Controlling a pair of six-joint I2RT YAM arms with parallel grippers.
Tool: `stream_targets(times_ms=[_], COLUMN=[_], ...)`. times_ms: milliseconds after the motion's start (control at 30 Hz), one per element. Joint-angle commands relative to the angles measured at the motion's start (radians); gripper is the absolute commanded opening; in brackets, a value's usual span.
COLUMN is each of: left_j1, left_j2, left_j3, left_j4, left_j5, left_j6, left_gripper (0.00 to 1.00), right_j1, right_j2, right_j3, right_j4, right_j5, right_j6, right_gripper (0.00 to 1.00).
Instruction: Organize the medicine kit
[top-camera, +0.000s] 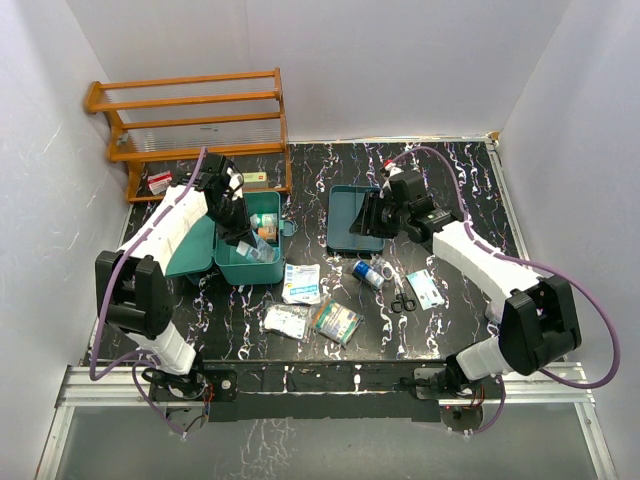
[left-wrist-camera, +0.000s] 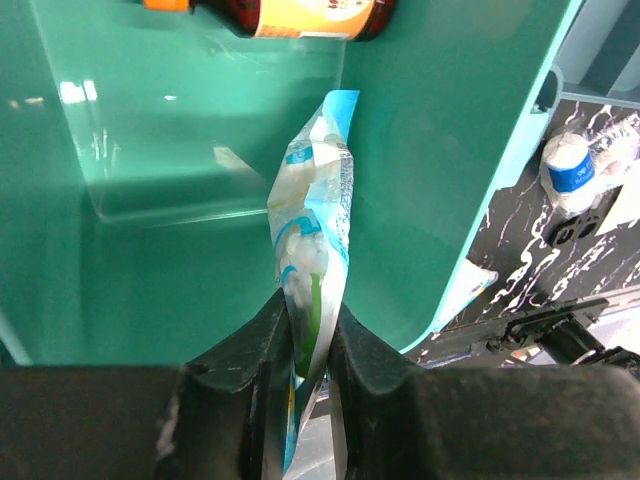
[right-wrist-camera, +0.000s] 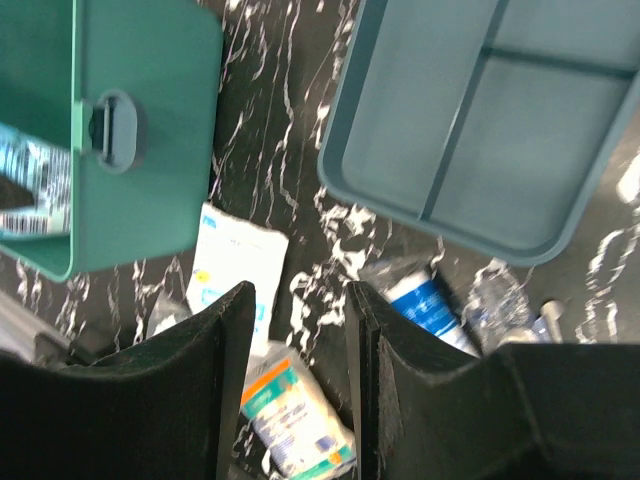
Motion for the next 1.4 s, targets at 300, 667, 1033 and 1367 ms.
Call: stream_targets(times_ms=[300,667,1033,1367], left_j1=[0.004,0.004,-0.015,-0.085], left_j2=[0.029,0.039,0.037,0.095], left_j3=[-0.024,0.159,0.091,-0.016], left_j4=[-0.009,-0.152,-0.087,-0.014], left_j5=[-0.066,-0.364,-0.367,-0.495], left_j6=[0.045,0.034,-0.045,-0.123], left_gripper=[0.45,0.64,0.45,0.44], right_j1=[0.001,0.0,0.001,-0.002], right_j2=[0.101,0.184,0.195,0.207], right_j3=[0.162,0.242,0.236,0.227], right_j4=[0.05,0.053,0.053,0.037], right_j5=[0.195,0.207,0.213,0.222], right_j6=[-0.08,-0.095,-0.098,-0.103], right_gripper=[0.39,0.4,0.4,0.4])
